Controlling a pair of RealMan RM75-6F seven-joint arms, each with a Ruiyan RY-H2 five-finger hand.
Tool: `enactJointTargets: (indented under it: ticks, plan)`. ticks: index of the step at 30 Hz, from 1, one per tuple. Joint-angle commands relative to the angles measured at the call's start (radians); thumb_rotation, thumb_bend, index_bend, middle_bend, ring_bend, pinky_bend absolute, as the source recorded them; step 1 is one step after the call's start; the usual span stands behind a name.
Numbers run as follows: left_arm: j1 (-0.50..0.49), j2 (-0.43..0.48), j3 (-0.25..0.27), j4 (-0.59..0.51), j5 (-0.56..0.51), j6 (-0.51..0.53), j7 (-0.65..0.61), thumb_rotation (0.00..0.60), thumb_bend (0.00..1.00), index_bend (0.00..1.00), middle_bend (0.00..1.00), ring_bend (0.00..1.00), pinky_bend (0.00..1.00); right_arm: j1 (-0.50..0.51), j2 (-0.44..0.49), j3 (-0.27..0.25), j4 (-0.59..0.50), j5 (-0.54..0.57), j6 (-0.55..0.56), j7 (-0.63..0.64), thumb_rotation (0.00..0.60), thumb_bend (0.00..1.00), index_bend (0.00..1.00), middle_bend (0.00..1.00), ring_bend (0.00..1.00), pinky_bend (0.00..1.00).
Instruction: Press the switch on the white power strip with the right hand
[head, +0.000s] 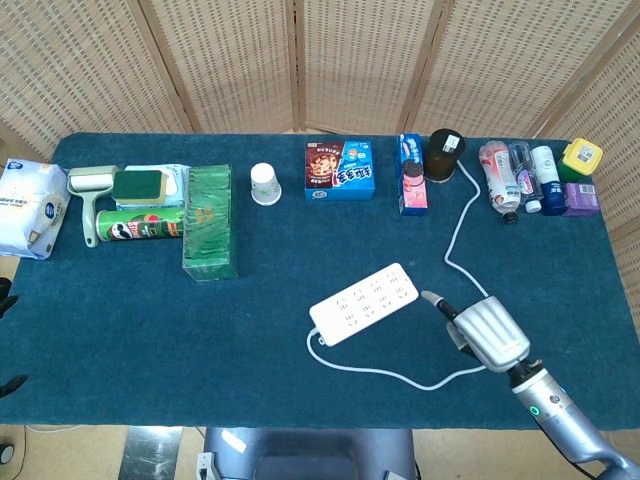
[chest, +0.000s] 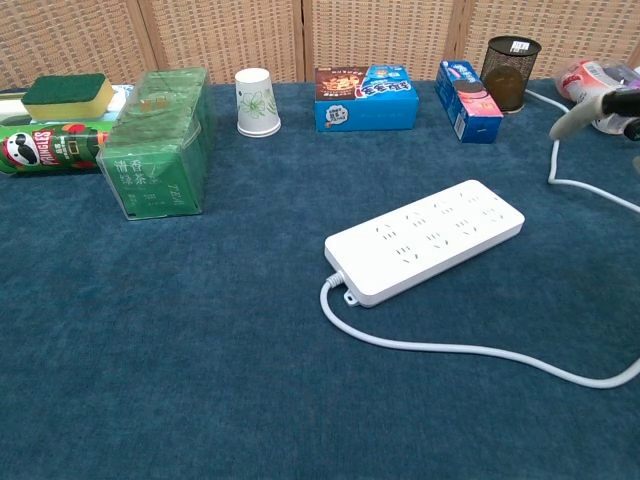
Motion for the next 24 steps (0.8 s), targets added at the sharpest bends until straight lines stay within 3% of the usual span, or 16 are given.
enactJointTargets:
  ticks: [1,6,13,24]
  plan:
    - [-0.001,0.000,0.000,-0.001,0.001,-0.001,0.000,0.600,0.05,0.00,0.00,0.00,0.00,0.038,-0.002,-0.010,-0.038,0.014,-0.062,-0.029,0.600,0.77,0.23,0.96,1.00,1.00]
    - [-0.005,0.004,0.002,-0.008,0.006,-0.009,0.002,0.600,0.05,0.00,0.00,0.00,0.00,0.088,-0.015,-0.002,-0.097,0.089,-0.183,-0.117,0.600,0.77,0.24,0.96,1.00,1.00]
    - [-0.008,0.010,0.002,-0.020,0.011,-0.012,0.013,0.600,0.05,0.00,0.00,0.00,0.00,0.137,-0.039,0.034,-0.172,0.220,-0.270,-0.265,0.600,0.77,0.24,0.96,1.00,1.00]
    - [-0.007,0.002,0.007,-0.023,0.019,-0.014,0.019,0.600,0.05,0.00,0.00,0.00,0.00,0.209,-0.126,0.066,-0.255,0.479,-0.294,-0.568,0.600,0.78,0.24,0.96,1.00,1.00]
